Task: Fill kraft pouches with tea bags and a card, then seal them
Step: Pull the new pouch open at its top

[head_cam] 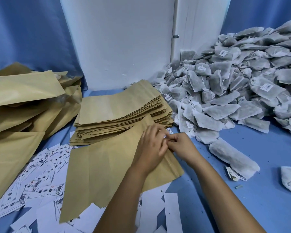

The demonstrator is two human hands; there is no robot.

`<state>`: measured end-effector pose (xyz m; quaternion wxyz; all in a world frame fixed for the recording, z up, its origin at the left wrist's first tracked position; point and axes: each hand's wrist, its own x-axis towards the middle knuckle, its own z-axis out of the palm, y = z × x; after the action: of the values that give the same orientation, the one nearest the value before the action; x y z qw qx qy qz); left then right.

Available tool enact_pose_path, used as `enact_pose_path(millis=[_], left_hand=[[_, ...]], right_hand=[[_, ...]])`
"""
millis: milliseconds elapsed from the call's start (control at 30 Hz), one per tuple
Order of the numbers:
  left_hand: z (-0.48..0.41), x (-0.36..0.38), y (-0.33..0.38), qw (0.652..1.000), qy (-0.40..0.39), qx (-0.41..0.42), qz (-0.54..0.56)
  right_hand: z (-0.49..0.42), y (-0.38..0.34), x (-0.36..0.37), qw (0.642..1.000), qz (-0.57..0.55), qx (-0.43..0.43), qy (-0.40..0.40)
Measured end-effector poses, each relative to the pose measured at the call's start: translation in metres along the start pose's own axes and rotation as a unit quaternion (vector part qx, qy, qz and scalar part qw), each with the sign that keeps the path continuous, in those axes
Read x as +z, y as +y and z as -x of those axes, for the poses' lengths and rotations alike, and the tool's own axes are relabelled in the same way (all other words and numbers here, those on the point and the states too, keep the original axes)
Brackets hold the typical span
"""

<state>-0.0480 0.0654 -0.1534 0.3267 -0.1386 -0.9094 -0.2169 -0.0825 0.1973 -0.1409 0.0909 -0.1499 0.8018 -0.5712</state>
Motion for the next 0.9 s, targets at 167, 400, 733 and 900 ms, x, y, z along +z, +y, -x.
enact_pose_path(millis=[167,400,733,900], left_hand=[[-0.005,-0.003,0.003,0.995,0.051,0.065,-0.048],[-0.019,-0.012,0.004,0.99,0.075,0.116,-0.039],[-0.07,-0.037,0.016,0.989,-0.014,0.144,-0.04],[-0.081,-0.04,0.017,0.984,-0.043,0.172,-0.006]], right_hand=[[0.001,-0.003,0.0,0.994,-0.107,0.006,-0.037],[0.002,-0.007,-0.005,0.98,-0.195,0.04,-0.028],[-0.004,-0.036,-0.011,0.971,-0.227,0.07,-0.005],[-0.004,-0.045,-0.017,0.98,-0.191,0.063,0.012]])
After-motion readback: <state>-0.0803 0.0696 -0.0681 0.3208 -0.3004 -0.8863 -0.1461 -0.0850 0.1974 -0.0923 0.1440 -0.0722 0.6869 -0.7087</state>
